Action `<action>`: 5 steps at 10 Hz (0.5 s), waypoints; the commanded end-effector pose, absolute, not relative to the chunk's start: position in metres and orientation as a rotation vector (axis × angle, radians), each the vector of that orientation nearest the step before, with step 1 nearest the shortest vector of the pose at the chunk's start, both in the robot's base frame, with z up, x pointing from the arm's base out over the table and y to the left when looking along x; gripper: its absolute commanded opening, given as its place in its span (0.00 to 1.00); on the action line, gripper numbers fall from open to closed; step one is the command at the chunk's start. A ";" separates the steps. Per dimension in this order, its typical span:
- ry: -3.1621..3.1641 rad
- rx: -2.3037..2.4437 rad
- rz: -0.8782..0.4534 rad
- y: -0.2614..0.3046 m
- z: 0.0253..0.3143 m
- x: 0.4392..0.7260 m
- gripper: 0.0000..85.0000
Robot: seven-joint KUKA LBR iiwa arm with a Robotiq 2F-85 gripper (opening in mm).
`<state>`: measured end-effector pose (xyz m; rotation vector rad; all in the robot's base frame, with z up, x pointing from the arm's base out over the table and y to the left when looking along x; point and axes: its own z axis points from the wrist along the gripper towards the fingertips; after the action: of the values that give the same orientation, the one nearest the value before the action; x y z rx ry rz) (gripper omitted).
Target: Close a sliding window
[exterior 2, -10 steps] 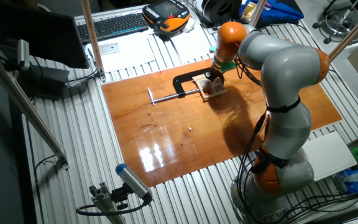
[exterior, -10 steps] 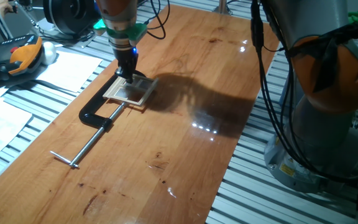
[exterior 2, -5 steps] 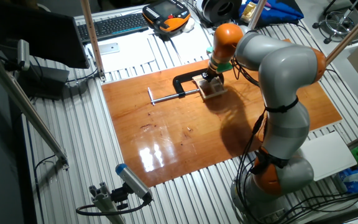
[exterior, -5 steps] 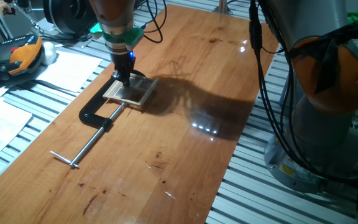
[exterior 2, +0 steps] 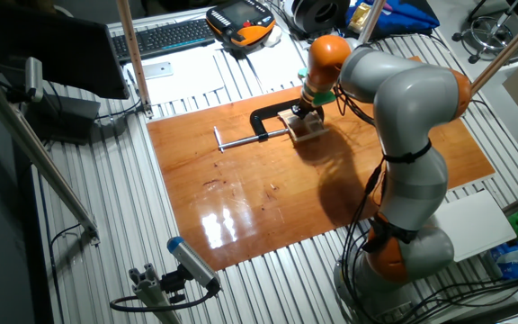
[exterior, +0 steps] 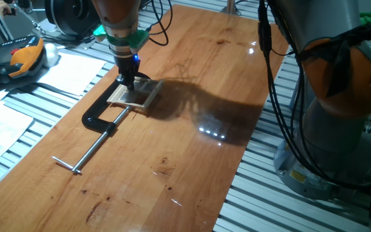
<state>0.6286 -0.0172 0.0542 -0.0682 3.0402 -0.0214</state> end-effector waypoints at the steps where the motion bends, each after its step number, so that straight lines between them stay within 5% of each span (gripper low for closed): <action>1: 3.043 -0.055 -0.019 -0.014 0.055 0.628 0.00; 5: 3.044 -0.047 0.003 -0.004 0.054 0.625 0.00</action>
<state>0.6251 -0.0037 0.0536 -0.0477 3.0442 0.0037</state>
